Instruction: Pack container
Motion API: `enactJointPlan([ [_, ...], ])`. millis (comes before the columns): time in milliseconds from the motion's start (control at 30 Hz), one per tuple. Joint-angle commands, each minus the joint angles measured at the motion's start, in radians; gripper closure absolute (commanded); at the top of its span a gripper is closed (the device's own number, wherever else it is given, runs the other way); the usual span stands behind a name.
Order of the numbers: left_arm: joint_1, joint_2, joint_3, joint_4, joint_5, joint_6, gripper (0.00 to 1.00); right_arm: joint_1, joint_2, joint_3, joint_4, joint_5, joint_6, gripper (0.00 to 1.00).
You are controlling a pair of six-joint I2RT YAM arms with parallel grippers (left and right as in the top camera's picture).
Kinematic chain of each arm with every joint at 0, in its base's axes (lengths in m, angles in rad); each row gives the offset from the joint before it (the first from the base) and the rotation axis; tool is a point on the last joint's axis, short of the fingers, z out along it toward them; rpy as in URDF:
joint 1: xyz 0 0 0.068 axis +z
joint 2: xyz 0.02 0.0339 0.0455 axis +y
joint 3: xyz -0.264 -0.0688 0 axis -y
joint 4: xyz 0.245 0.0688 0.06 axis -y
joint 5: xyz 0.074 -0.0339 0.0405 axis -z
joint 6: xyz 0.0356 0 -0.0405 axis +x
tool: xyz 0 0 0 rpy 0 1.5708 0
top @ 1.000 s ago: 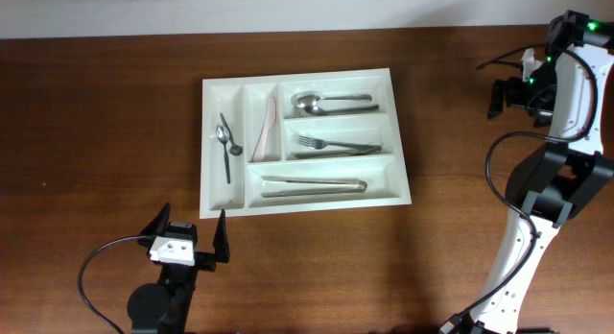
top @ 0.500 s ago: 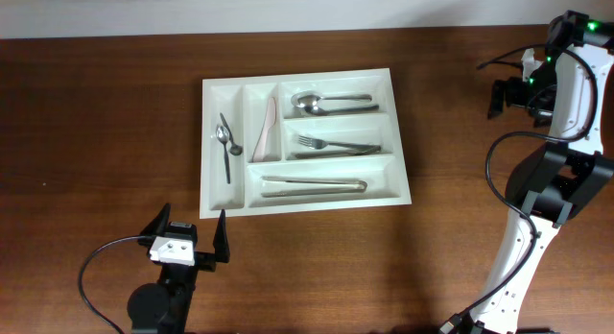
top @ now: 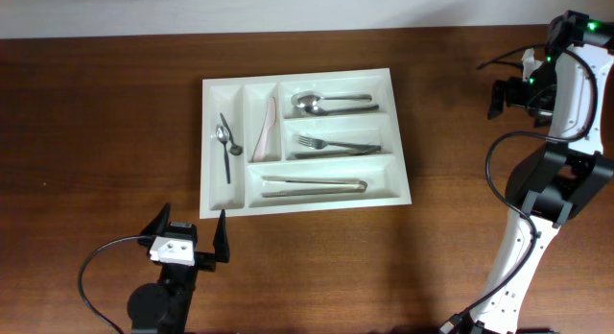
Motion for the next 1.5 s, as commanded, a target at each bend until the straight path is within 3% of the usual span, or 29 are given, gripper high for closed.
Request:
enactJointPlan([
  [0, 0.005, -0.010, -0.004, -0.004, -0.001, 0.008, 0.01, -0.002, -0.021, 0.011, 0.014, 0.022, -0.010, 0.01],
  [267, 0.005, -0.010, -0.004, -0.004, -0.001, 0.008, 0.01, 0.047, -0.155, 0.005, 0.253, 0.006, 0.048, 0.01],
  [467, 0.005, -0.010, -0.004, -0.004, -0.001, 0.008, 0.01, 0.106, -0.349, -0.130, 0.476, 0.018, 0.047, 0.01],
  [733, 0.005, -0.010, -0.004, -0.004, -0.001, 0.008, 0.01, 0.143, -0.814, -0.747, 0.835, 0.032, 0.048, 0.01],
  [933, 0.005, -0.010, -0.004, -0.004, -0.001, 0.008, 0.01, 0.169, -1.214, -1.139, 0.986, 0.007, 0.047, 0.01],
  [1267, 0.005, -0.010, -0.004, -0.004, -0.001, 0.008, 0.01, 0.322, -1.865, -1.661, 1.332, 0.006, 0.048, 0.01],
  [1467, 0.005, -0.010, -0.004, -0.004, -0.001, 0.008, 0.01, 0.398, -2.166, -1.851, 1.363, -0.017, 0.055, 0.01],
])
